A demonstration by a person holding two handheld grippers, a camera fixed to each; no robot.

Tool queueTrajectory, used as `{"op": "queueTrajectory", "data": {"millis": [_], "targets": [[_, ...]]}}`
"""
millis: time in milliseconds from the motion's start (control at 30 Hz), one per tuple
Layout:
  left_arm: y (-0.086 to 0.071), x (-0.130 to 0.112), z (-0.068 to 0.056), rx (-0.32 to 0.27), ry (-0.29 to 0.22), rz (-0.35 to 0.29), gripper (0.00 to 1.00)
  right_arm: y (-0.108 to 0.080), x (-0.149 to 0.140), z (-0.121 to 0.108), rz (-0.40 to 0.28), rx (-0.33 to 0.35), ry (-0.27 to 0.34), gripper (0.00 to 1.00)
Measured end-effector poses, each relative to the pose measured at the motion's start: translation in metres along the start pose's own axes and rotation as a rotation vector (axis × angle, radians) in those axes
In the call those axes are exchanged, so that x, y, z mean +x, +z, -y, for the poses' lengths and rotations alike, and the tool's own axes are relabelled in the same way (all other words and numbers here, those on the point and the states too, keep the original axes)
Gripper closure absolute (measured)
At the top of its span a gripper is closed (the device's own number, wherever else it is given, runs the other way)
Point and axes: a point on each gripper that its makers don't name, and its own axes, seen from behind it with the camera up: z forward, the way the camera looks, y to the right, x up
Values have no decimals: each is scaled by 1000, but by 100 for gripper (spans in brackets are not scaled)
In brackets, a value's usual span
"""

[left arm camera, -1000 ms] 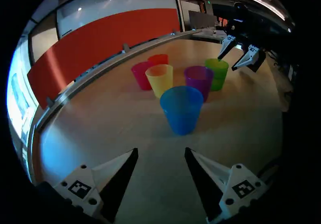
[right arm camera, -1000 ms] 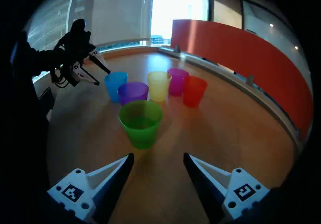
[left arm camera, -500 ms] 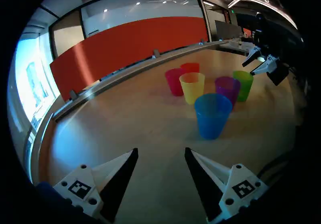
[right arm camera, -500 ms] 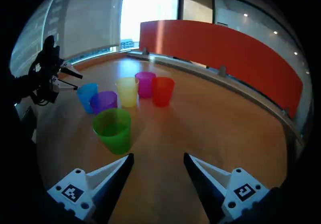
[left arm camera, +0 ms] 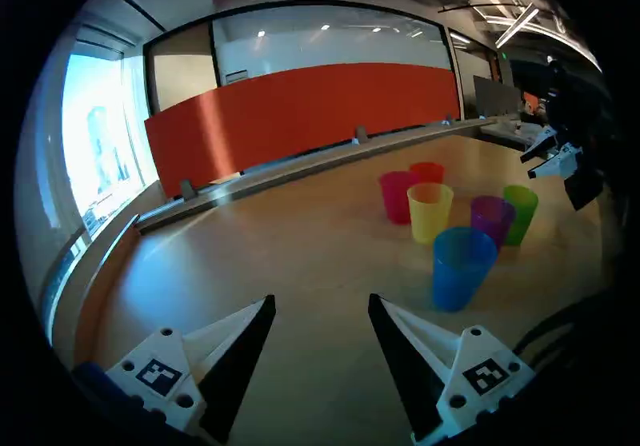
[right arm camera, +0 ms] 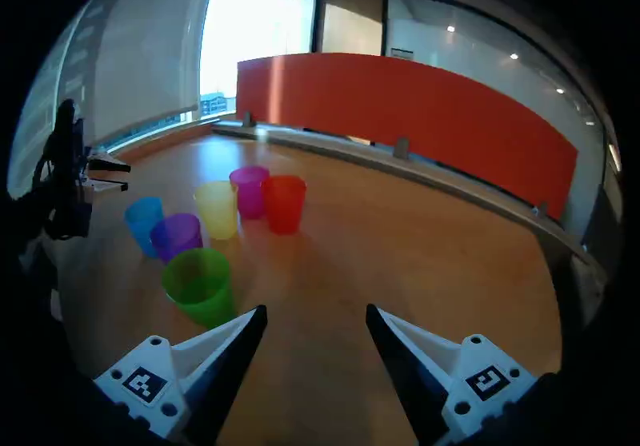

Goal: Pour water

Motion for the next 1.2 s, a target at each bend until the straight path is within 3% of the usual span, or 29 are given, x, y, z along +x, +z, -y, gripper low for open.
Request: {"op": "queueTrajectory", "data": {"millis": [567,967,1200], "targets": [[-22,55,31,161,-158,-212,14,-13,76,-21,-263,-226,79,4],[-28,90,32,204,-261,-338,14,-35,107,-43,-435,-380,188,4],[-36,105,38,245,-299,-396,14,-51,121,-49,-507,-462,191,4]]}}
